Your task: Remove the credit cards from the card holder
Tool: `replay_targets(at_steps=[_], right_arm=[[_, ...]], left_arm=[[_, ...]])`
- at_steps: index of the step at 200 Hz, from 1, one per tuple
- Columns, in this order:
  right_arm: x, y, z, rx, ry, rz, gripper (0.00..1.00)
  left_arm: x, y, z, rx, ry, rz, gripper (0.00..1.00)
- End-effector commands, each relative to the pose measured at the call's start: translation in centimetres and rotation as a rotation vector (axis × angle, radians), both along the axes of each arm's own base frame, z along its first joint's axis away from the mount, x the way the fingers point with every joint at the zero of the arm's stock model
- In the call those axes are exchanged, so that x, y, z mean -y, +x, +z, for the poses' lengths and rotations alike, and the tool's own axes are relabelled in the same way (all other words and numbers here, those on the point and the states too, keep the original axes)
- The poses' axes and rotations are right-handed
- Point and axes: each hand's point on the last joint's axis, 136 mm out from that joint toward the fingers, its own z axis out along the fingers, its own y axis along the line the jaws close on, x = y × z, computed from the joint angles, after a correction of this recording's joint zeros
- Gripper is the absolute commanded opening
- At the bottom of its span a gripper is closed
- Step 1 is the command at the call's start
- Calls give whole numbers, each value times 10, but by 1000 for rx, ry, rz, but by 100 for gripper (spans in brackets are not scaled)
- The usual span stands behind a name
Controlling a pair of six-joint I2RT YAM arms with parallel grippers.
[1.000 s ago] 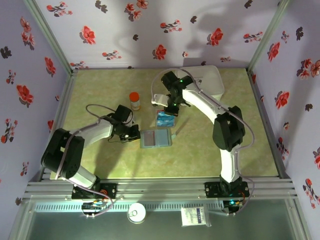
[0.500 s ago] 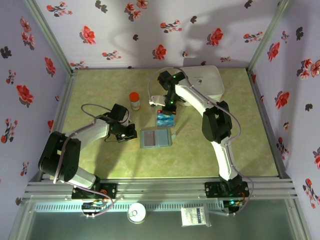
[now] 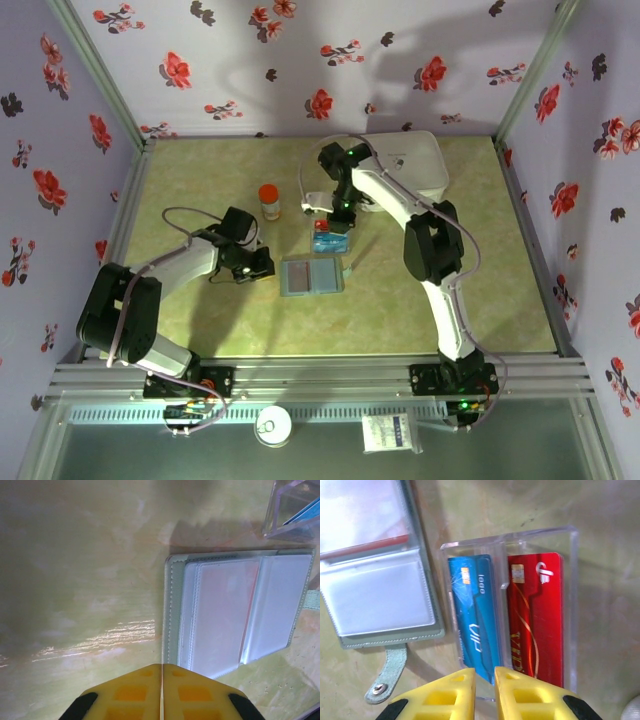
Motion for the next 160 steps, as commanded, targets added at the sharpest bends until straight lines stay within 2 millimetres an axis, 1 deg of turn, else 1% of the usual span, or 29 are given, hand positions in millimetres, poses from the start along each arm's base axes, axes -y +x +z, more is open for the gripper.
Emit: replay_targets(at_steps=[1,18,31,49,55,65,71,84,112,125,130,137,147,160], right_arm=[[1,7,36,97,62,-82,19],[-3,11,41,146,97,-182,19],[-9,17,45,201,125,-297,19],[-21,11,49,210,206,-428,20],[-25,8,47,211,224,-474,20],[-30,5,49,215,269,-559,21],[-31,3,45,203,284,-618,21],[-33,1,45,194,321,-766,23],[-36,-10,35,104,396,-1039,21],[-39,-16,28,18,446,-1165,20],[-42,-17,27,-12,472,-1203,19],[-46,-20,23,-54,496,-1242,18],[-55,-26,20,-108,521,-1254,18],[-60,-32,14,-154,528,-1283,18]], left_arm=[[5,10,10,34,-26,-20,9],[10,11,8,27,-50,-21,11],[14,11,8,27,-67,-26,12],[17,13,7,32,-76,-25,12],[18,13,6,32,-81,-26,11],[20,13,5,30,-86,-27,9],[21,13,5,30,-90,-28,8],[23,12,2,23,-97,-30,6],[27,8,-2,12,-98,-46,4],[29,6,-5,5,-99,-47,2],[30,6,-6,4,-101,-47,2],[32,6,-7,2,-102,-49,1],[35,5,-10,-3,-102,-57,1],[36,2,-15,-23,-91,-63,1]])
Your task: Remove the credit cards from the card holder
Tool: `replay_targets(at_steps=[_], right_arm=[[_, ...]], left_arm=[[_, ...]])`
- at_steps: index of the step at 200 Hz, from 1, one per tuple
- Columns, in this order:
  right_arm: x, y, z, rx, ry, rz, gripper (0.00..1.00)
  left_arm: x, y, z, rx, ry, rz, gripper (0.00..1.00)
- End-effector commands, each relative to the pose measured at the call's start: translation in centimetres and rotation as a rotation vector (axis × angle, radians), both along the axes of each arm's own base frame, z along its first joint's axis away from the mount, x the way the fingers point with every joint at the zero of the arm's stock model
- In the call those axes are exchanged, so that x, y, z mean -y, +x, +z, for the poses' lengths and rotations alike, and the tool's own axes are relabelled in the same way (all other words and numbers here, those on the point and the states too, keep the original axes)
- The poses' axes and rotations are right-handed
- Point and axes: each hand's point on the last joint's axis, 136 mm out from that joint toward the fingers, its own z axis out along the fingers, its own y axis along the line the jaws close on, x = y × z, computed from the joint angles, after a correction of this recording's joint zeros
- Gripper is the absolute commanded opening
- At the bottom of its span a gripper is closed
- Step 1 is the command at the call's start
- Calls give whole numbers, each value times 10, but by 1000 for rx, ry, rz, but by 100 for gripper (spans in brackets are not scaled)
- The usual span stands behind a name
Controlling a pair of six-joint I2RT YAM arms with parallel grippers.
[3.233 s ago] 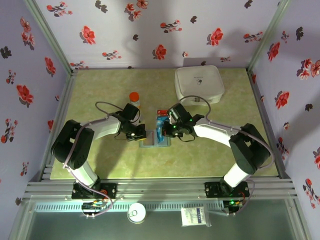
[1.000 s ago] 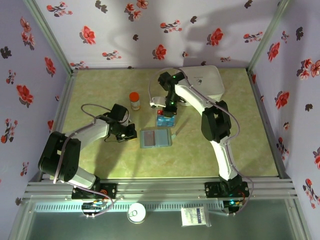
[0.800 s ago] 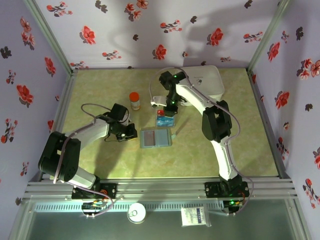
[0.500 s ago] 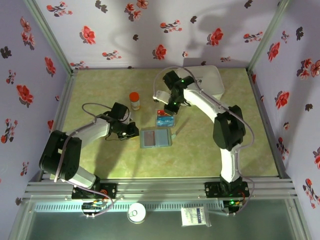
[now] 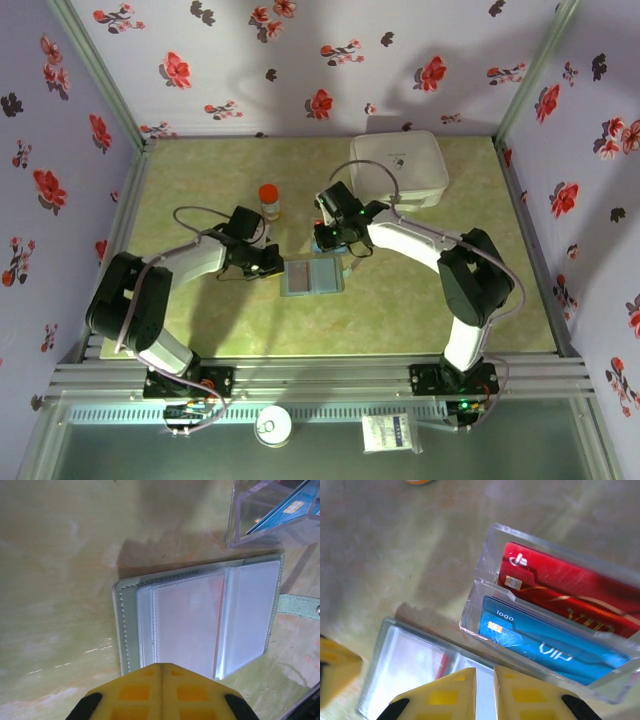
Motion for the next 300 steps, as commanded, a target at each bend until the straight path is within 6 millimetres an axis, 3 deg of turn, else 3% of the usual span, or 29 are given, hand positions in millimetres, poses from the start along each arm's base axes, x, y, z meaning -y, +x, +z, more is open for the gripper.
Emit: replay_targets(at_steps=[1,44,76,139,188,235,300], right_arm=[[-25,2,17,-56,214,-172,18],[-40,-18,-7,-220,290,-200,16],[-53,-33,-16,-280,354,-177,21],[-55,-46,-29,-328,335,-187,30],[-51,-58,-44,-354,247,-171,26],[-58,-69,-47,-372,216,-137,27],[-58,-70,-60,-380,180,-147,27]], left_arm=[[6,-6,-9,-39,-4,-13,0],[-3,-10,-15,-45,71,-33,0],[-5,-10,-10,-33,70,-29,0],[-5,-12,-21,-60,73,-22,0],[-10,-16,-28,-82,111,-21,0],[-13,-17,-30,-85,117,-12,0],[-13,-17,-30,-79,123,-15,0]])
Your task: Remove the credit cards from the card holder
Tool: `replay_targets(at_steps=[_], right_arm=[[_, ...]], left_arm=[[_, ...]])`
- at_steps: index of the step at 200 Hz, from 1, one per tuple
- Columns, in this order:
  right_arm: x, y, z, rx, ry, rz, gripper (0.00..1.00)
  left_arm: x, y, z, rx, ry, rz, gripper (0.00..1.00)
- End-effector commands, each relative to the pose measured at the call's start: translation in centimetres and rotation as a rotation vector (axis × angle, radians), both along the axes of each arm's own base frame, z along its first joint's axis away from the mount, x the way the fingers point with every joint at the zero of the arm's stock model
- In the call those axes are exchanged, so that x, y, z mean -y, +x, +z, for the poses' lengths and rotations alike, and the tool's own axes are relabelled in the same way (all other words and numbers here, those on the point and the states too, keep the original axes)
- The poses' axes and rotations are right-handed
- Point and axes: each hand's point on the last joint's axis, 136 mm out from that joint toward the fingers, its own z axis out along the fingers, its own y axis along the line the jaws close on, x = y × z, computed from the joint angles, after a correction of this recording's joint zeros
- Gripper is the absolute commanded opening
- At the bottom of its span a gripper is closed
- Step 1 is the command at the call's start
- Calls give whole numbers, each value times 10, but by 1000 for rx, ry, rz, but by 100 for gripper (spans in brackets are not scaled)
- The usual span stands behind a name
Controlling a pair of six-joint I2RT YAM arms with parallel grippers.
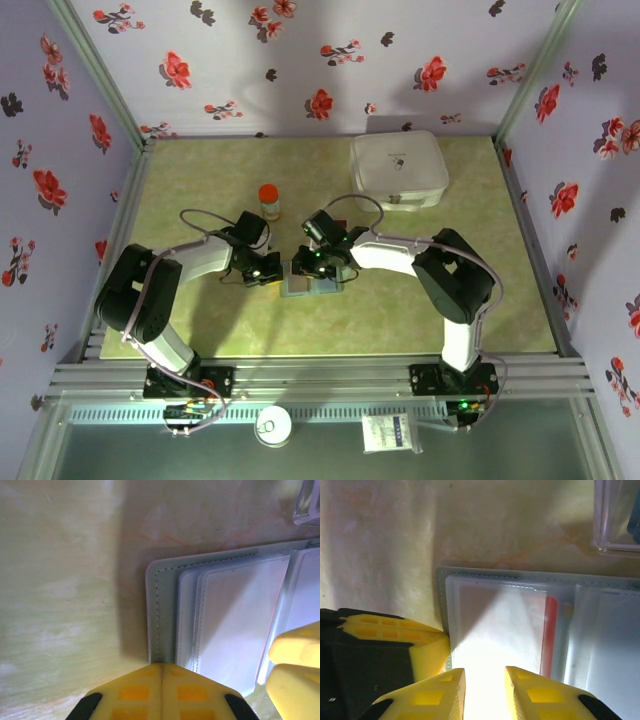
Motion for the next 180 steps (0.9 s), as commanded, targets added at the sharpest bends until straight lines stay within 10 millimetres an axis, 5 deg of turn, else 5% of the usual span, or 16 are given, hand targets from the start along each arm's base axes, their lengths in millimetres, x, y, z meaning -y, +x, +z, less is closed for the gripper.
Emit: replay_targets(at_steps=[1,105,180], right_arm=[[0,-1,-12,-6,-42,12,27],[35,0,-17,35,-129,-35,24],[35,-1,-17,32,-23,-17,23]], left_arm=[[-6,-5,-5,-12,37,-9,0],[-12,-4,-5,-6,73,-15,0],[-13,4,13,38,78,-27,0]])
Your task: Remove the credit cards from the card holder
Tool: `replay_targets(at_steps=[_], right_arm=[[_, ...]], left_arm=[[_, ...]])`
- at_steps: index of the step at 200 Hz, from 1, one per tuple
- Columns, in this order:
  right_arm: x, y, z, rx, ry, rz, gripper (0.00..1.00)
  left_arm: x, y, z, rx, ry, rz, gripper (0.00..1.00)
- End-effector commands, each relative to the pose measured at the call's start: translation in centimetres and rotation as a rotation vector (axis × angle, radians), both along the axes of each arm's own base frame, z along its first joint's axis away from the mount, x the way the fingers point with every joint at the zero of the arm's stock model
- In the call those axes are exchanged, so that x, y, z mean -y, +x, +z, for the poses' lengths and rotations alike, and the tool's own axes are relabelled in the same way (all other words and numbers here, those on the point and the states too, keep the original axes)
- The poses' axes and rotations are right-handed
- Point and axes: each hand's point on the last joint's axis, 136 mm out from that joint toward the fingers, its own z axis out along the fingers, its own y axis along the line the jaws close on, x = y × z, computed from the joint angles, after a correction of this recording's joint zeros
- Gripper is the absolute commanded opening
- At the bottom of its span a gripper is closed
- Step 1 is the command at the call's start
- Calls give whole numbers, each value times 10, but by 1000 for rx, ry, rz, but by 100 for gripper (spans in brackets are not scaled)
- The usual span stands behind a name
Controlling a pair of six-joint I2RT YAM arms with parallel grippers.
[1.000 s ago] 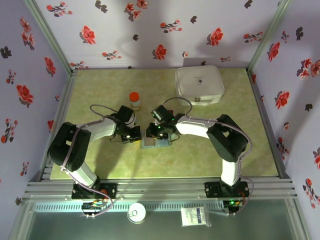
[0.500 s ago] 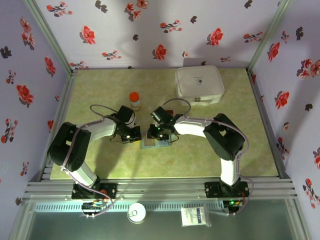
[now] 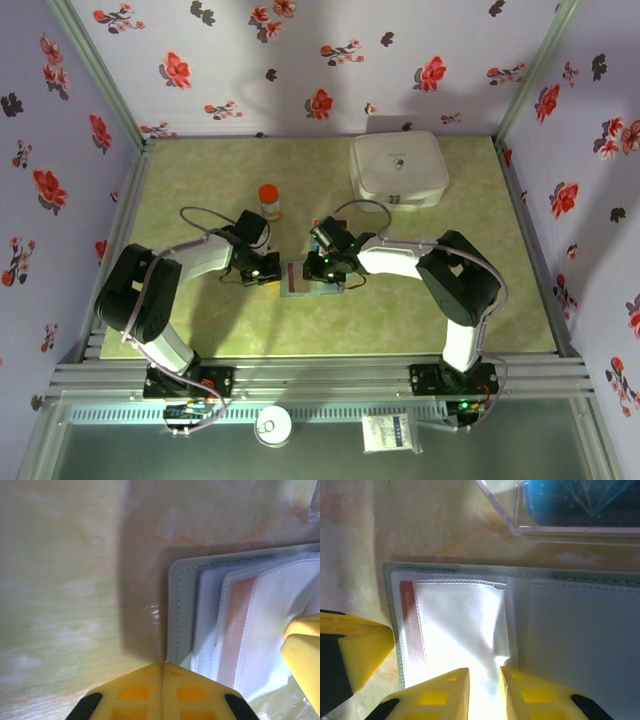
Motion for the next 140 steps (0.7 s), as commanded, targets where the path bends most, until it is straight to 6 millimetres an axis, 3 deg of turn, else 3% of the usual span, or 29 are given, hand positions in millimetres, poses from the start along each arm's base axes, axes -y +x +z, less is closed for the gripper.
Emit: replay_targets(at_steps=[1,50,80,140], right_arm=[[5,0,-1,1,26,12,23],[7,1,-12,-23,65,3,19],[11,2,-16,-34,86,-13,17],[16,0,-23,-48,100,-7,14]], left_arm=[[-5,3,14,34,25,-16,0],[5,13,44,87,-49,-8,0],[25,14,50,69,-172,7,13],[40,15,37,48,-218,29,26]])
